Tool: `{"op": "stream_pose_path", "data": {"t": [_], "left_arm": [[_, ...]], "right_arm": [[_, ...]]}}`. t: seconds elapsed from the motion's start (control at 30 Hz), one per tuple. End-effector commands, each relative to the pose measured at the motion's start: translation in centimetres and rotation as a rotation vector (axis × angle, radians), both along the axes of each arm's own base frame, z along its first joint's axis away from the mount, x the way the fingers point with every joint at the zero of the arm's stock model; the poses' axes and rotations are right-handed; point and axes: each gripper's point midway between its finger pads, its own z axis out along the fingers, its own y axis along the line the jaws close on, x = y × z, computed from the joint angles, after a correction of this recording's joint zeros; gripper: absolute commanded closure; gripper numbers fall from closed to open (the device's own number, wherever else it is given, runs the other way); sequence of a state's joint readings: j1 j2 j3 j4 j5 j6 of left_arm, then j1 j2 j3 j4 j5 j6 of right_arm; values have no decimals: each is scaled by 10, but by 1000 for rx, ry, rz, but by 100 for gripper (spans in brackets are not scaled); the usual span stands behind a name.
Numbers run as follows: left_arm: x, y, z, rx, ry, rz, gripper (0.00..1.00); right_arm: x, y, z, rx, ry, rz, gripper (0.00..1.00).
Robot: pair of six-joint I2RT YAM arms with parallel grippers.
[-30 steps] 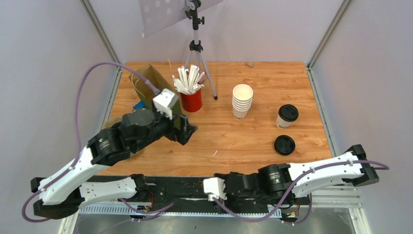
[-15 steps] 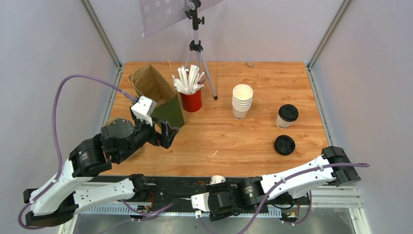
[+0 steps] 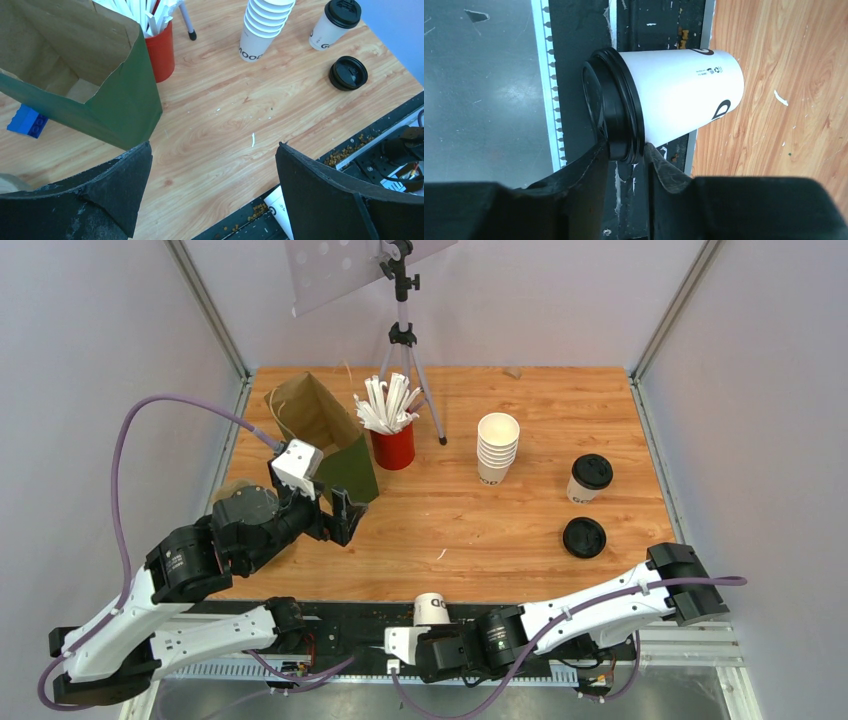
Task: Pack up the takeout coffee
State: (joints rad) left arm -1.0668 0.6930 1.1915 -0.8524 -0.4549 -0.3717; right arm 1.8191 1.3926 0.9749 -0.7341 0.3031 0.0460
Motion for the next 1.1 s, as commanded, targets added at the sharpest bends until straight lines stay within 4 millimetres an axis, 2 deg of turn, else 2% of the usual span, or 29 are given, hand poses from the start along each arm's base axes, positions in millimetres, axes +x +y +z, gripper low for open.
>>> {"op": "stream_pose_path", "data": {"t": [0.0, 0.33, 0.47, 0.6, 0.73, 0.87, 0.97, 1.07], "left_arm": [[1, 3, 7, -17, -21, 12, 0], [1, 6, 8, -19, -20, 23, 0], [1, 6, 9, -20, -22, 23, 0], [2, 6, 10, -15, -25, 26, 0], [3, 5, 10, -12, -24, 28, 0], [3, 2, 4, -5, -14, 20, 0], [3, -1, 0, 1, -8, 14, 0], [4, -4, -4, 4, -5, 10, 0]], "right_arm": [[-1, 11, 12, 90, 31, -98, 71], [0, 16, 24, 177, 103, -233, 78], [10, 16, 42, 265, 160, -324, 78], [31, 8, 70, 412, 294, -468, 78], [66, -16, 91, 557, 389, -657, 78], [105, -60, 110, 711, 420, -893, 77], [129, -99, 123, 793, 364, -1040, 76], [147, -123, 141, 840, 271, -1092, 75]]}}
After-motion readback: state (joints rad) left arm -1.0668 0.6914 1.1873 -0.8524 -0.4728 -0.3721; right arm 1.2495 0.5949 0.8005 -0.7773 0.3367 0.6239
